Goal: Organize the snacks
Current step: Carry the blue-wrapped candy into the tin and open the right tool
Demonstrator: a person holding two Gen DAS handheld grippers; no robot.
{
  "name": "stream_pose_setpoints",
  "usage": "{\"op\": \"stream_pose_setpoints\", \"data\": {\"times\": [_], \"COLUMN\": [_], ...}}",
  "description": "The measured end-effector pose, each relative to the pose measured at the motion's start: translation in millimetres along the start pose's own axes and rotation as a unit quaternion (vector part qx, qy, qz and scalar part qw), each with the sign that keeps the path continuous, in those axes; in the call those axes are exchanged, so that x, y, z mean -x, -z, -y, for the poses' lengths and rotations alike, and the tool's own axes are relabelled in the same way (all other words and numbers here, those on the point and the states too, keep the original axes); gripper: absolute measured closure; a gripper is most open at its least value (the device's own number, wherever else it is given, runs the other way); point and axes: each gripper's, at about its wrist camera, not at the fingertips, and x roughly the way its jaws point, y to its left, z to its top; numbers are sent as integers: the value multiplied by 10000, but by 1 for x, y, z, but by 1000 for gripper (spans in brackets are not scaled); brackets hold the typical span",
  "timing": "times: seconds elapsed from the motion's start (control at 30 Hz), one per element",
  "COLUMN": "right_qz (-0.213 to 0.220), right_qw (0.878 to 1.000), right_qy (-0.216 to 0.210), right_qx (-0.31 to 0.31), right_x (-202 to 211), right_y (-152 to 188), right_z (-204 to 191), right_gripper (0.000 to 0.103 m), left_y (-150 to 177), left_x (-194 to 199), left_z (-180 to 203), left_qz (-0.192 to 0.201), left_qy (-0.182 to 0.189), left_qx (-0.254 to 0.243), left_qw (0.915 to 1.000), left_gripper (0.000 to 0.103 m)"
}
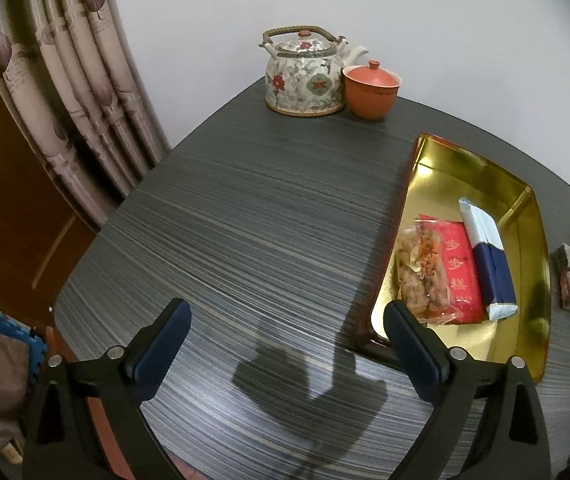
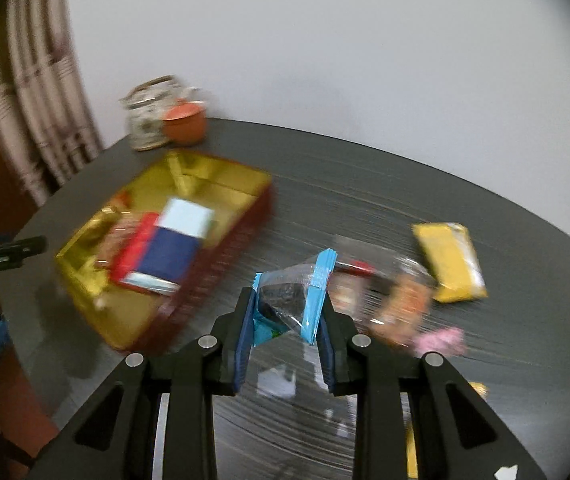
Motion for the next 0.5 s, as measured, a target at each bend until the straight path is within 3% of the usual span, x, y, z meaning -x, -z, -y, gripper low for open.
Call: {"op": "stream_pose_setpoints", "data": {"times": [0.17, 0.5], "right_qz": [25, -152], "right_qw": [9991, 9972], "right_qy": [-311, -559], "right_qx": [271, 467], "right_x": [-8, -34], "right_y": [-10, -22], "right_z": [-46, -91], "right_gripper": [77, 76], "left_y": [-1, 0], "left_x": [1, 1], "left_z": [-5, -11], "left_qz": [4, 21], "left_qy": [-32, -167], "left_qx": [140, 285], "left_qw": [9999, 9995], "left_gripper": [6, 6]}}
